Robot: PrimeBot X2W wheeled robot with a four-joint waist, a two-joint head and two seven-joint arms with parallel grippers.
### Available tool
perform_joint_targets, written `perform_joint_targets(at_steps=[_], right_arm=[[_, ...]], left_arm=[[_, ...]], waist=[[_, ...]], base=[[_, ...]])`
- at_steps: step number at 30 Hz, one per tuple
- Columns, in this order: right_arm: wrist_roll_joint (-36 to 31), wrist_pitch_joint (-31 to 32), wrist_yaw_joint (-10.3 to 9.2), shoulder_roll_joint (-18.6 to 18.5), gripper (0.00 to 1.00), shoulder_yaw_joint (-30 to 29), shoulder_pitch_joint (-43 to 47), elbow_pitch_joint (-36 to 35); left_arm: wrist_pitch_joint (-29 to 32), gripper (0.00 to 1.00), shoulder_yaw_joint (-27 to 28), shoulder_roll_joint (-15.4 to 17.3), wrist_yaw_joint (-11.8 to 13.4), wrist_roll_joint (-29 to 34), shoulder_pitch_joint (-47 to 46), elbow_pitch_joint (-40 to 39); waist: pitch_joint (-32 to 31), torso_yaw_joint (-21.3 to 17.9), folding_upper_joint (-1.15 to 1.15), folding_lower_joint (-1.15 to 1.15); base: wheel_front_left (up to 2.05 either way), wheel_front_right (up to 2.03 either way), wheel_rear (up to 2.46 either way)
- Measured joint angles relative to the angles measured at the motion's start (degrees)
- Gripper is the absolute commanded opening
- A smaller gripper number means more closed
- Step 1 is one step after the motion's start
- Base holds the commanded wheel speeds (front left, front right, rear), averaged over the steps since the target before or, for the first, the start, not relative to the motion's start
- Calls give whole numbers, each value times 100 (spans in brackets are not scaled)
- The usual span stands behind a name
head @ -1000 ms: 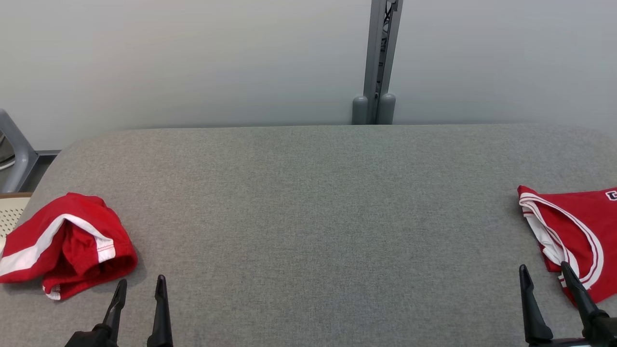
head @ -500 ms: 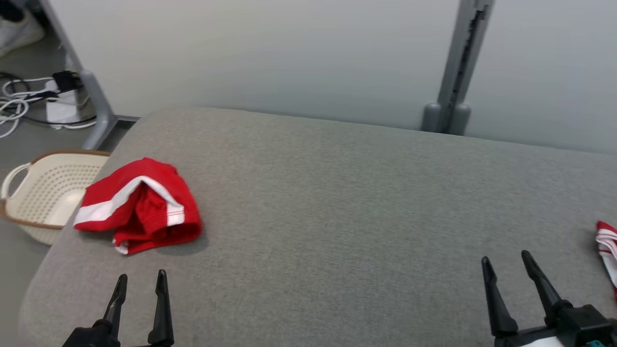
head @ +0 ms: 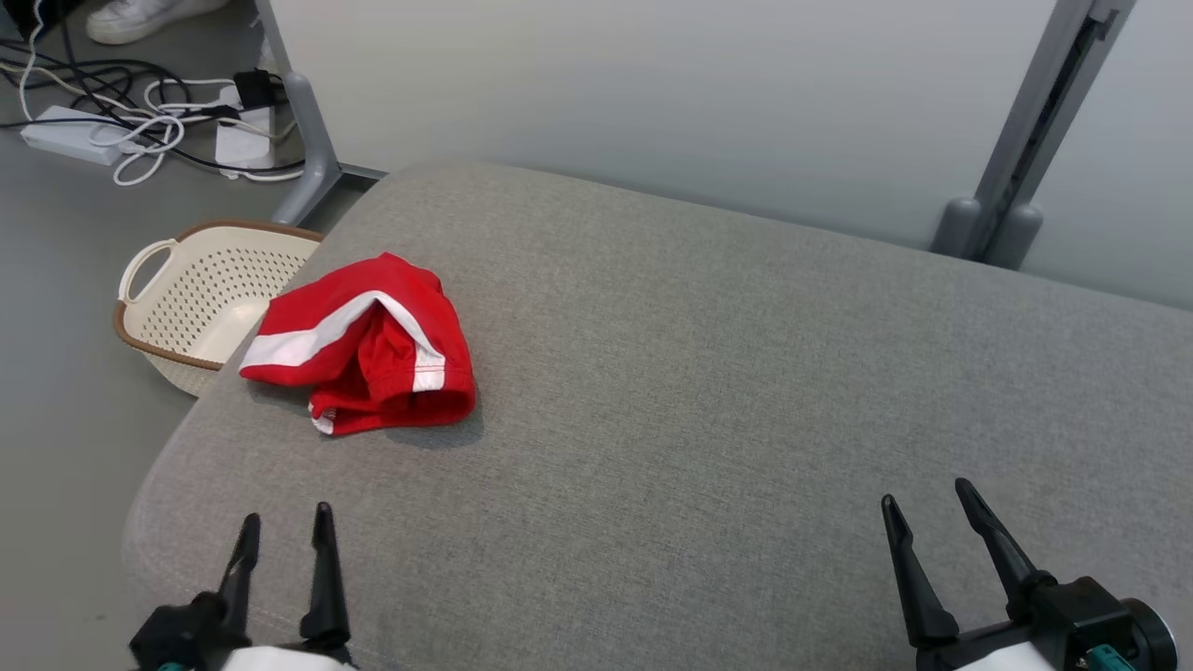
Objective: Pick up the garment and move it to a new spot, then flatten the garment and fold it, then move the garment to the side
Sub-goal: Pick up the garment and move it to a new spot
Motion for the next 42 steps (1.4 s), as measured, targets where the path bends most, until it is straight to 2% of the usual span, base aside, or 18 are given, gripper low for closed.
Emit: perform_joint_targets(at_steps=[3,6,11,16,20,21,22,25,30,36,39,42], right_arm=[[-57,0,0,1,100,-16,-41,30],[-87,0,0,-1,100,-1,-164,53],[-87,0,0,-1,100,59,-434,80],[-52,0,0,0,100,213,-705,157],[35,0,0,-1,100,310,-904,207],[54,0,0,0,100,323,-927,220],[77,0,0,0,100,320,-942,226],[123,0,0,-1,100,242,-935,242],[190,0,0,3,100,193,-826,257],[379,0,0,-1,100,216,-759,244],[474,0,0,0,100,274,-707,242],[566,0,0,0,100,304,-691,252]], left_arm=[[22,100,-323,-12,-19,-134,-524,706],[357,100,-492,-1,3,-224,-1385,1282],[960,100,-426,-5,120,-421,-2674,1985],[1762,100,-246,202,499,-511,-3517,2924],[1845,100,-99,441,711,-538,-3870,3478],[1807,63,-69,497,703,-549,-3915,3574],[1812,0,-81,544,604,-565,-3944,3672],[1762,0,-69,494,349,-732,-3994,3794],[1570,0,-57,486,43,-871,-4213,3423],[1818,0,-159,229,-279,-1287,-4508,1962],[2180,0,-265,105,-297,-1667,-4540,926],[2527,0,-416,18,-86,-2156,-4528,-100]], waist=[[177,-124,0,0],[383,-271,0,0],[767,-534,0,0],[1100,-826,0,0],[1260,-1097,0,0],[1284,-1163,0,0],[1301,-1229,0,0],[1304,-1377,0,0],[1148,-1468,0,0],[948,-1656,0,0],[868,-1797,0,0],[791,-1963,0,0]], base=[[0,0,0],[0,0,0],[0,0,0],[0,0,0],[0,0,0],[0,0,0],[0,0,0],[0,0,0],[0,0,0],[0,0,0],[0,0,0],[0,0,0]])
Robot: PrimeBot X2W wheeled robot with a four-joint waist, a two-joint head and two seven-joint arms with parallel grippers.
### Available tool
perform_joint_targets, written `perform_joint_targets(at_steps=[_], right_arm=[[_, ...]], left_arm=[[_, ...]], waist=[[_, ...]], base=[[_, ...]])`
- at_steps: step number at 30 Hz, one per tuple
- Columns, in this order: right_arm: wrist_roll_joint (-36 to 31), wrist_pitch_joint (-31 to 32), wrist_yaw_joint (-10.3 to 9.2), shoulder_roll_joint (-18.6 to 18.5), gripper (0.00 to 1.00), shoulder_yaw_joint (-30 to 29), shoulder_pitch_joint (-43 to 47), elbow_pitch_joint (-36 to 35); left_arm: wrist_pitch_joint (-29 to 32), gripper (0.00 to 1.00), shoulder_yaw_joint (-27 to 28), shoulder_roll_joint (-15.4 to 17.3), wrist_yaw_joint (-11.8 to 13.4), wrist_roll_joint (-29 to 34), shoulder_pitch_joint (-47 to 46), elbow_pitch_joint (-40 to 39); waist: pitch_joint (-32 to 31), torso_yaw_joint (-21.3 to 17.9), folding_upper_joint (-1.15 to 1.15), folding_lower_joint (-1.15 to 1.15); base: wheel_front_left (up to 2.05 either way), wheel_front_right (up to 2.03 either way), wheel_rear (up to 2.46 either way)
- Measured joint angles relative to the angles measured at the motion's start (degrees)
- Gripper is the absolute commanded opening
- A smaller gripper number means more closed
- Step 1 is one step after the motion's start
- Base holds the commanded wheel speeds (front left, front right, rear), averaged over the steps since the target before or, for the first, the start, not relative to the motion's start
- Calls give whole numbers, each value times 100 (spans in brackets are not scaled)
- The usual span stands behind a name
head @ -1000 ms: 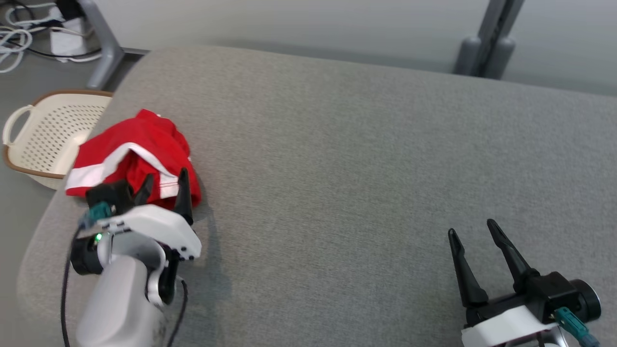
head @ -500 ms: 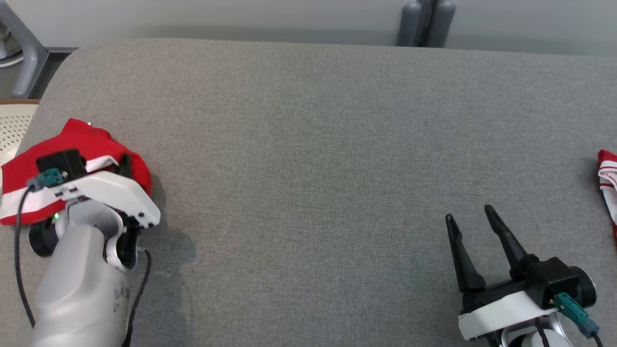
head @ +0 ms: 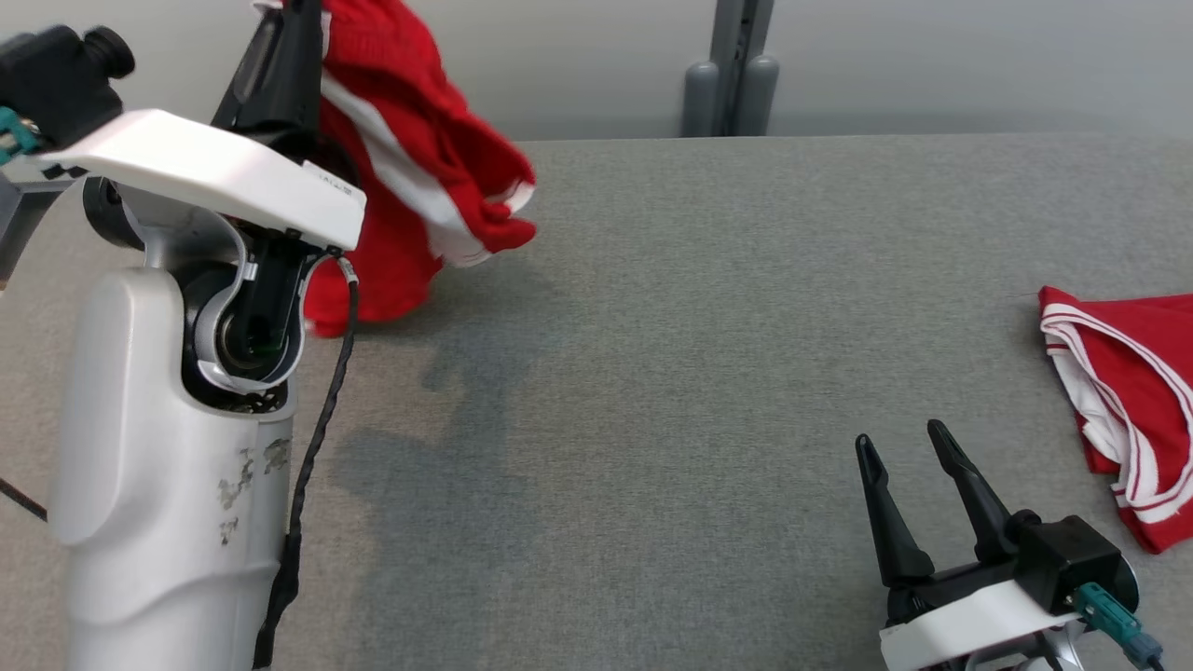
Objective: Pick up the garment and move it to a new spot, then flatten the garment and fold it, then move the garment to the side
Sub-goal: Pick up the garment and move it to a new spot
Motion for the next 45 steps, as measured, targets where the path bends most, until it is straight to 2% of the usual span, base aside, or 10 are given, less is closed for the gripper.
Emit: perform_joint_targets(at_steps=[6,11,16,23,26,32,41,42,44,45], right_arm=[[122,0,0,-1,100,63,5,13],[216,0,0,-1,100,27,16,4],[270,0,0,-5,100,-18,85,-24],[310,0,0,-2,100,76,28,-25],[368,0,0,-3,100,137,-122,-49],[660,0,0,-2,100,436,-486,-82],[1015,0,-1,-5,100,603,-577,-26],[1044,0,-1,-5,100,623,-578,-13],[1094,0,-1,-7,100,659,-579,9],[1102,0,0,-3,100,672,-578,21]], left_arm=[[134,0,-701,-16,959,-1258,425,-1704],[-59,0,-1626,-21,1594,-1763,1237,-2675],[2,0,-2319,-15,1852,-1707,1690,-3700],[408,0,-2272,256,2117,-1477,1348,-4272],[527,0,-2197,289,2143,-1540,1210,-3985],[738,0,-1801,667,1864,-1578,352,-1770],[105,0,-1897,987,824,-1125,-701,1475],[23,7,-1919,1026,791,-1060,-761,1836],[-153,46,-1952,1118,683,-936,-795,2437],[-241,100,-1930,1131,664,-935,-796,2681]], waist=[[-77,-450,0,0],[-72,-860,0,0],[32,-1178,0,0],[242,-1397,0,0],[331,-1480,0,0],[669,-1949,0,0],[1068,-2687,0,0],[1101,-2761,0,0],[1153,-2902,0,0],[1168,-2965,0,0]], base=[[0,0,0],[0,0,0],[0,0,0],[0,0,0],[0,0,0],[0,0,0],[0,0,0],[0,0,0],[0,0,0],[0,0,0]])
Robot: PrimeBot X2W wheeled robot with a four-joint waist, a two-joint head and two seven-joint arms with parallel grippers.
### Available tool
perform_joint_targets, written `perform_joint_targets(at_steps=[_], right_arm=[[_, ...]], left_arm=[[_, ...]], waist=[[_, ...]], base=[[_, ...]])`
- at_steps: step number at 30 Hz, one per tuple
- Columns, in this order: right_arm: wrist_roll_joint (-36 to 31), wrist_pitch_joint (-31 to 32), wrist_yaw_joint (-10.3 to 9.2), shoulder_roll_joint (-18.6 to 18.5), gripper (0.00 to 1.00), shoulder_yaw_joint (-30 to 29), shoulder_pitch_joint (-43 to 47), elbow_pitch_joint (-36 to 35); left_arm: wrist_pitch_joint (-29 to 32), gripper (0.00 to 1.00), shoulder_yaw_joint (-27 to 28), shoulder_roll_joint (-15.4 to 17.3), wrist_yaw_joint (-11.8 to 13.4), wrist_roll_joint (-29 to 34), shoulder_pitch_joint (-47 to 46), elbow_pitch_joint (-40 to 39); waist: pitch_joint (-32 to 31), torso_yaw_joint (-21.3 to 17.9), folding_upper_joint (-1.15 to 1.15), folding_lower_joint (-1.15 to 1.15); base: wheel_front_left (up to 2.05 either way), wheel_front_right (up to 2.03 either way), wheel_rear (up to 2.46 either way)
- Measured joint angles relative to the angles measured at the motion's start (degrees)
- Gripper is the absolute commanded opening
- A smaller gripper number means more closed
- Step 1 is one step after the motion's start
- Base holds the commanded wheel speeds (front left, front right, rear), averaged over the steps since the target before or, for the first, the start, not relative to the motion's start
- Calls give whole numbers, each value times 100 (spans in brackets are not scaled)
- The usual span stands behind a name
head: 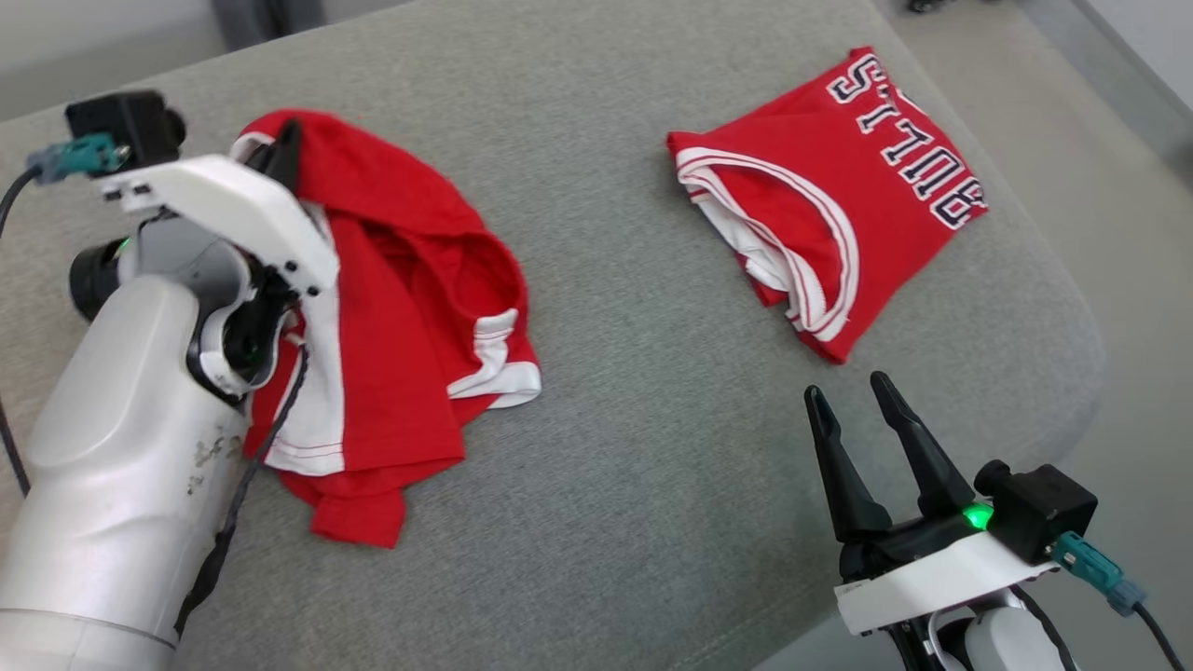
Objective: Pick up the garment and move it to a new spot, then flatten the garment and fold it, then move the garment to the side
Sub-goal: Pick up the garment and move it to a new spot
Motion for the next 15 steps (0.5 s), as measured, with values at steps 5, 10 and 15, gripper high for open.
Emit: perform_joint_targets(at_steps=[5,10,15], right_arm=[[-11,0,-1,0,100,-190,136,21],[-277,0,-1,4,100,-438,324,46],[-689,0,0,5,100,-803,493,-113]], left_arm=[[-452,100,-331,42,-233,415,-63,459],[-1006,100,-652,51,-367,798,74,53],[-1892,100,-733,73,-37,1115,862,-710]], waist=[[-54,-69,0,0],[-249,253,0,0],[-548,719,0,0]], base=[[0,0,0],[0,0,0],[0,0,0]])
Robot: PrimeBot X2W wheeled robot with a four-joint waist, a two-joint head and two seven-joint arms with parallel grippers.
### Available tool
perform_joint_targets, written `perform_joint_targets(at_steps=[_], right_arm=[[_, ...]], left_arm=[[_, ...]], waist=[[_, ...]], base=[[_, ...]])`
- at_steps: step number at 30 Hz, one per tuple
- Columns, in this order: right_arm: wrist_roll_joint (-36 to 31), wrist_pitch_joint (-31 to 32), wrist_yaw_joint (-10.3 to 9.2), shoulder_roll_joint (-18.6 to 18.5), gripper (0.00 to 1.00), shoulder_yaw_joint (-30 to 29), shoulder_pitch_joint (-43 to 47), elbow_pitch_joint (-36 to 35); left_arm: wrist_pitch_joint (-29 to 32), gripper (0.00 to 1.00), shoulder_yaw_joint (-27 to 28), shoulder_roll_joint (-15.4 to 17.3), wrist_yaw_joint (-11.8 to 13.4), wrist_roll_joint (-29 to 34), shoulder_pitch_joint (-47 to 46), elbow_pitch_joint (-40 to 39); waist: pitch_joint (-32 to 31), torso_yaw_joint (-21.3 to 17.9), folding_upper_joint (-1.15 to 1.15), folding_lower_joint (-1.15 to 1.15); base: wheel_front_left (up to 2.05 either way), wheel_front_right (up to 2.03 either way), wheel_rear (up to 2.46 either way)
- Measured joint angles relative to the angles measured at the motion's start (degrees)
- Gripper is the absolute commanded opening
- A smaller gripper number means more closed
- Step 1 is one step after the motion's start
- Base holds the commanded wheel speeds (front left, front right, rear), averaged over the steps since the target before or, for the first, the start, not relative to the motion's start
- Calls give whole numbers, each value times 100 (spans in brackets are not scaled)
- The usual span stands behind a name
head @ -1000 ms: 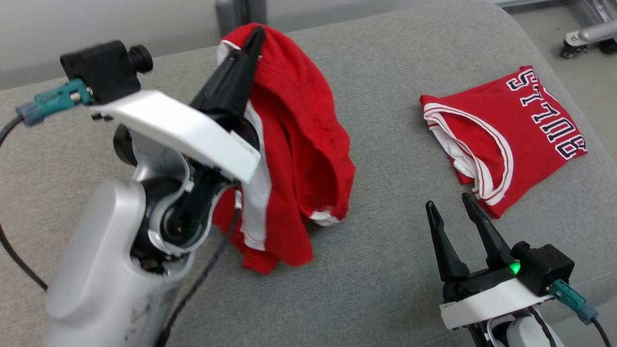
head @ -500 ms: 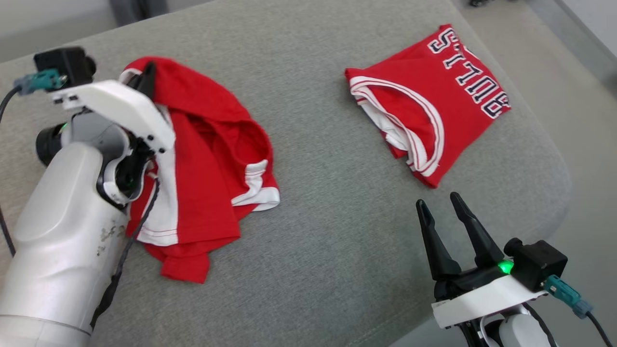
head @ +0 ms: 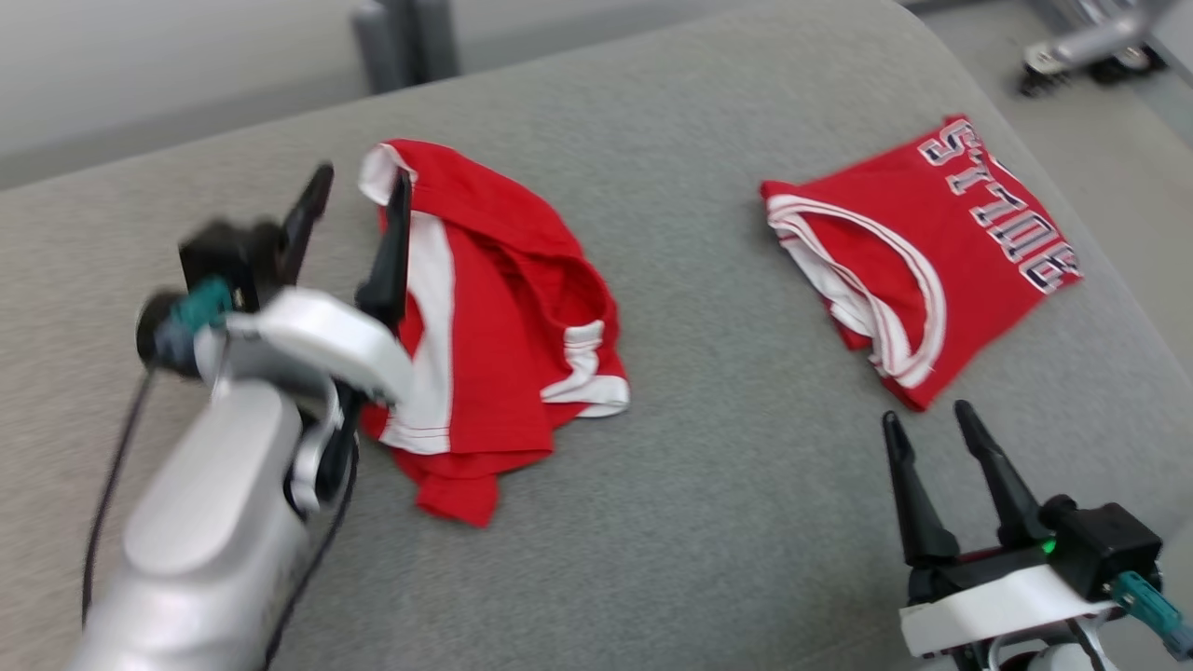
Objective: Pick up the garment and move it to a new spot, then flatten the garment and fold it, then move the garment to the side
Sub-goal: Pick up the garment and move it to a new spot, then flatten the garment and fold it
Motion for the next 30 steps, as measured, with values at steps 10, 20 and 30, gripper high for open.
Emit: perform_joint_targets(at_steps=[10,20,30], right_arm=[[-778,0,0,7,100,-621,322,-461],[-866,0,0,-1,100,-1059,809,-626],[-849,0,0,-2,100,-1157,1023,-594]], left_arm=[[-388,100,745,37,735,711,2507,-1407],[-393,100,2335,-713,286,1747,4856,-2232],[-393,100,3244,-1096,-341,2358,5192,-2375]], waist=[[-743,1023,0,0],[-1381,1884,0,0],[-1657,2337,0,0]], base=[[0,0,0],[0,0,0],[0,0,0]])
